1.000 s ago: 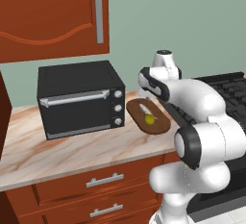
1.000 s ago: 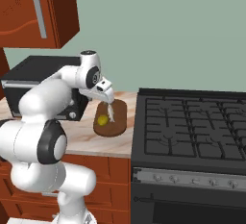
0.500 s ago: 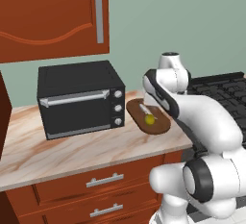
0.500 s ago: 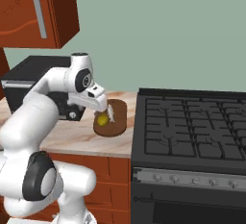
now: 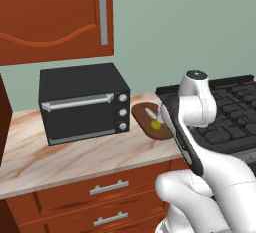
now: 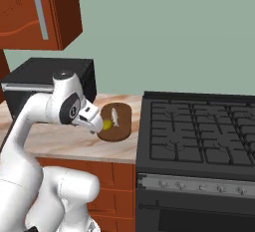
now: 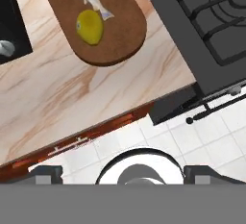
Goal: Retrieve a lemon from the fridge and place it on the cutting board with the fish.
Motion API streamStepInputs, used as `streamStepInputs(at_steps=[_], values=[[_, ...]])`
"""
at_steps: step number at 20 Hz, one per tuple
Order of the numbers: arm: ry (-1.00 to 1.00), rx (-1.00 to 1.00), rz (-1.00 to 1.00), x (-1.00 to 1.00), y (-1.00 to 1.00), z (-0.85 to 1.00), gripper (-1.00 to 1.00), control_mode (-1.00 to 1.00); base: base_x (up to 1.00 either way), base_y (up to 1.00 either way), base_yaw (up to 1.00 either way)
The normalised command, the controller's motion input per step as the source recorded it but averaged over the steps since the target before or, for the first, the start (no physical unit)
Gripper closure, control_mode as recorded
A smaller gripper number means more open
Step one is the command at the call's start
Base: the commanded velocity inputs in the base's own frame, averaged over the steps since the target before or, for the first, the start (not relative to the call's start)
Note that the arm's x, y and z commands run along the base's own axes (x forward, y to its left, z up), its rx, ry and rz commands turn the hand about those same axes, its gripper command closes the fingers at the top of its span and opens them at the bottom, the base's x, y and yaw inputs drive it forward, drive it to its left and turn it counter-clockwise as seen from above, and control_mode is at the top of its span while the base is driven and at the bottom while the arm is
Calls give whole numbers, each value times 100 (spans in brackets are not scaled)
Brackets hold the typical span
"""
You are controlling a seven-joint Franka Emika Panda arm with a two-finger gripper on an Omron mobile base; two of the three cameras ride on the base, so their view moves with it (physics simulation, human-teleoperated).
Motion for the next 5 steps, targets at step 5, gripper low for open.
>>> streamStepInputs(at_steps=[5], values=[[-19,0,9,-1,0,43,-100,-100,0,0,0]])
